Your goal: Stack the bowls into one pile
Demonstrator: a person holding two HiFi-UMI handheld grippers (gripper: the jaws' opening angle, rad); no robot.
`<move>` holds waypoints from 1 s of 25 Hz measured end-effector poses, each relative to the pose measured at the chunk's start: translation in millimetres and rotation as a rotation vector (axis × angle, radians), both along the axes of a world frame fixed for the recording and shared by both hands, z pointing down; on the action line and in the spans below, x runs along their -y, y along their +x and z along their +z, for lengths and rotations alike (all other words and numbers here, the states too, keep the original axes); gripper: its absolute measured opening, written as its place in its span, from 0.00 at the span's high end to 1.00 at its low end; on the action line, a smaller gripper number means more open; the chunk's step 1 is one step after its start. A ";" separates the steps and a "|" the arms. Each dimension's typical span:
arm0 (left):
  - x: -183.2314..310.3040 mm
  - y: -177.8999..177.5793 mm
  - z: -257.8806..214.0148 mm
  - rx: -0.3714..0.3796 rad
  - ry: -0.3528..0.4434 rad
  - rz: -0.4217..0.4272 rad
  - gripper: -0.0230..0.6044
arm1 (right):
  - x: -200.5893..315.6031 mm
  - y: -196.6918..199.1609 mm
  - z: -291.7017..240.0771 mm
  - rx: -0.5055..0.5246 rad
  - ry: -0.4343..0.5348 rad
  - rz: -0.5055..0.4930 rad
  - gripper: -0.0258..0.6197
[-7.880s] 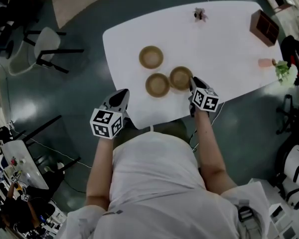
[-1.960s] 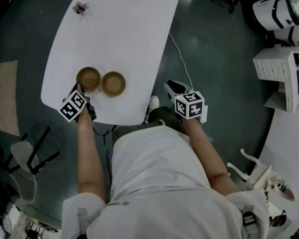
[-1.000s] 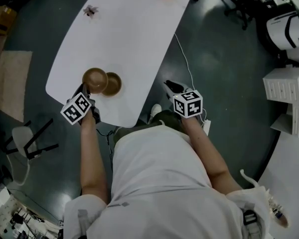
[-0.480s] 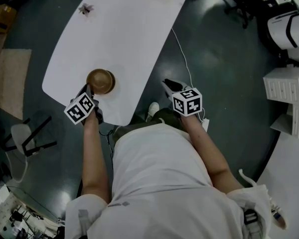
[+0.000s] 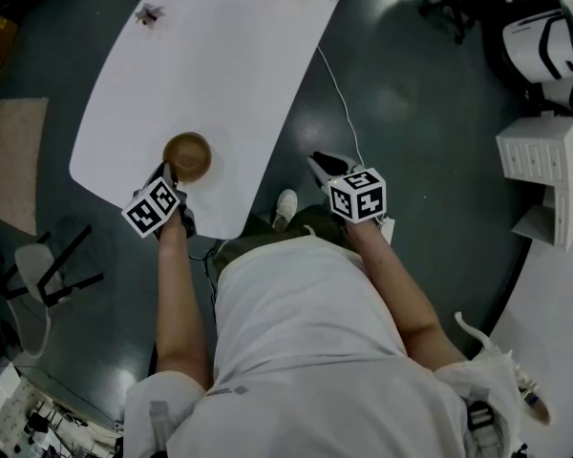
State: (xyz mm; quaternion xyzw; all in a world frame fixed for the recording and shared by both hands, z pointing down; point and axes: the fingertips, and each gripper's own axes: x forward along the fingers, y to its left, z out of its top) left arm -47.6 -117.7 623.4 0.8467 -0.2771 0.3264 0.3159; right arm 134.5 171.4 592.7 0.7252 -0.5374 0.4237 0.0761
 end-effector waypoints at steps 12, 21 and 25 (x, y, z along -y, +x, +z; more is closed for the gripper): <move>4.9 2.4 19.2 0.049 0.003 0.019 0.93 | -12.3 -4.9 3.9 0.005 -0.036 0.038 0.87; 6.6 8.3 18.4 0.050 0.036 0.041 0.93 | -14.1 -5.5 5.7 0.009 -0.043 0.047 0.87; 3.3 9.3 16.4 0.049 0.040 0.055 0.90 | -13.3 -5.4 3.9 0.008 -0.037 0.044 0.87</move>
